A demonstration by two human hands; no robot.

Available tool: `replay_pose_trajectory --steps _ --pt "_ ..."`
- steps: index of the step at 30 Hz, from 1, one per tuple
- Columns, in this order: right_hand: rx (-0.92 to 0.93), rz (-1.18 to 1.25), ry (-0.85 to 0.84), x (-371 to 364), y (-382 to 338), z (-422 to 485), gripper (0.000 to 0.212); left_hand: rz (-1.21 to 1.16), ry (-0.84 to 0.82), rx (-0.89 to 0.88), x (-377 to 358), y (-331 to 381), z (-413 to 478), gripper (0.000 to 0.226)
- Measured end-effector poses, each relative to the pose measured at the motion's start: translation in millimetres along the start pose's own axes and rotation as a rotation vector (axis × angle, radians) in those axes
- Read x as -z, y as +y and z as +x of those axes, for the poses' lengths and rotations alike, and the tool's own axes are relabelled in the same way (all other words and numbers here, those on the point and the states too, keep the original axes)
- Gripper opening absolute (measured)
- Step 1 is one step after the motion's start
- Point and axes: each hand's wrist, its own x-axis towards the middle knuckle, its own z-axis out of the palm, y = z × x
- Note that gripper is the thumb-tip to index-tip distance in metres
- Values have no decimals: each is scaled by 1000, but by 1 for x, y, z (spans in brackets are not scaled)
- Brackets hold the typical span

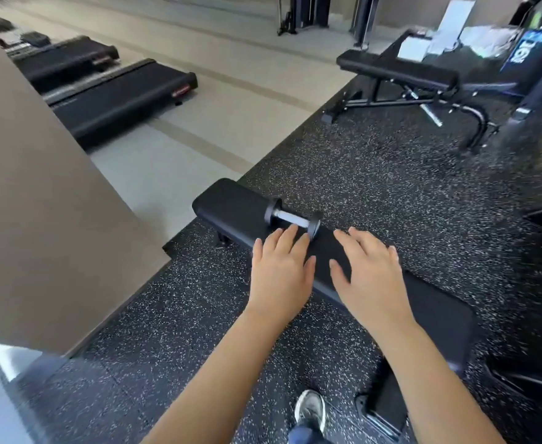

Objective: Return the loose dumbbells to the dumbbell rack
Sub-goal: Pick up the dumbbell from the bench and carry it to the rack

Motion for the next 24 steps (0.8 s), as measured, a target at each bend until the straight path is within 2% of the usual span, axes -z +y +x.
replay_pose_trajectory --steps 11,17,24 --pt "7 -4 -83 -59 39 117 44 -22 -82 100 -76 -45 92 38" --pt "43 17 -50 -116 29 195 38 -107 -91 161 -114 -109 165 36" --pt "80 -5 -129 -196 6 296 36 -121 -96 182 -147 -194 251 41"
